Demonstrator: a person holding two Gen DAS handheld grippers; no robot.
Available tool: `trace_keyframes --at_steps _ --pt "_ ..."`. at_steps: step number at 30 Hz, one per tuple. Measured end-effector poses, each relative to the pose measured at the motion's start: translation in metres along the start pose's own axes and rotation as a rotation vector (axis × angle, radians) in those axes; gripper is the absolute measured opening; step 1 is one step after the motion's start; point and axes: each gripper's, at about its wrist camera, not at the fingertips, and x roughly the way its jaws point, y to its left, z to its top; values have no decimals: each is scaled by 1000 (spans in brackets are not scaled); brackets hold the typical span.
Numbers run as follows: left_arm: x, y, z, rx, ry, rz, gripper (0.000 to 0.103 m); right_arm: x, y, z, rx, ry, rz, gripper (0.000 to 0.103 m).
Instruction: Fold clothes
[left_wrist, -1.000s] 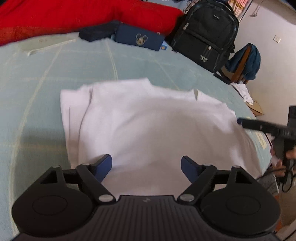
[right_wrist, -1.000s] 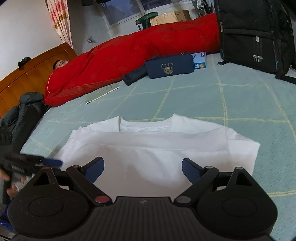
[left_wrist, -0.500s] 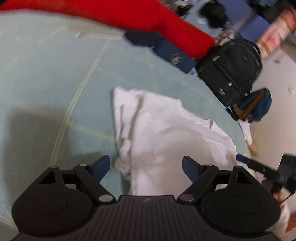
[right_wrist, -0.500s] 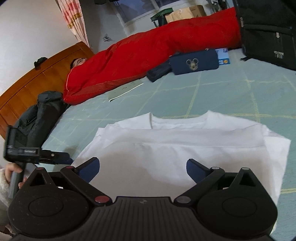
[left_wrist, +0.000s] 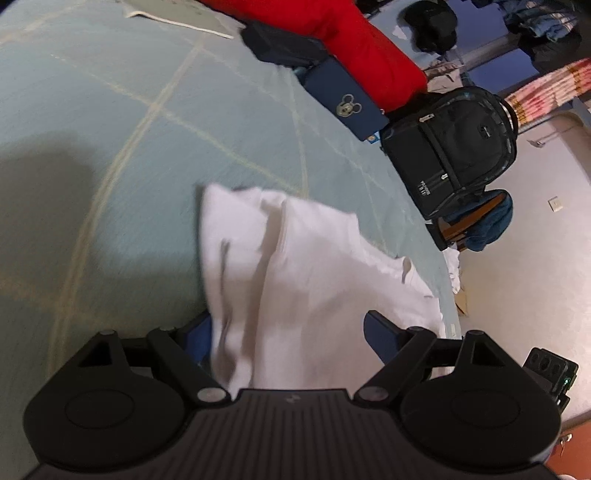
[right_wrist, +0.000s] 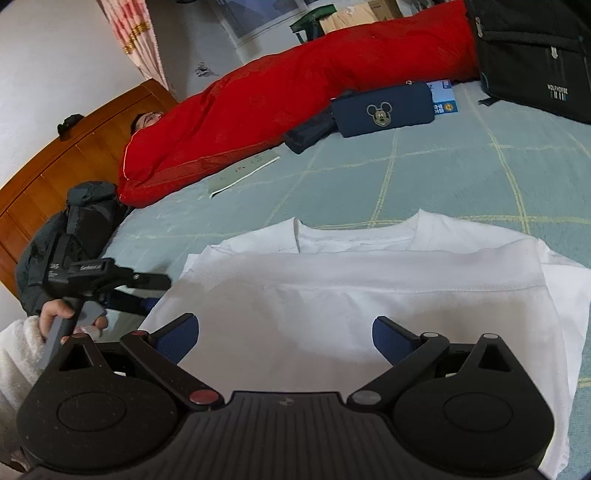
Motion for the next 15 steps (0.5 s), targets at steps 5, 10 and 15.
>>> trace_keyframes --at_steps 5,10,15 --pt "2 1 -1 9 8 -29 85 5 3 0 -4 12 22 103" --pt "-9 -5 -21 27 99 -56 85 5 6 0 -6 34 65 103" --pt "2 -9 -18 68 137 -66 86 7 8 2 21 57 115 103"
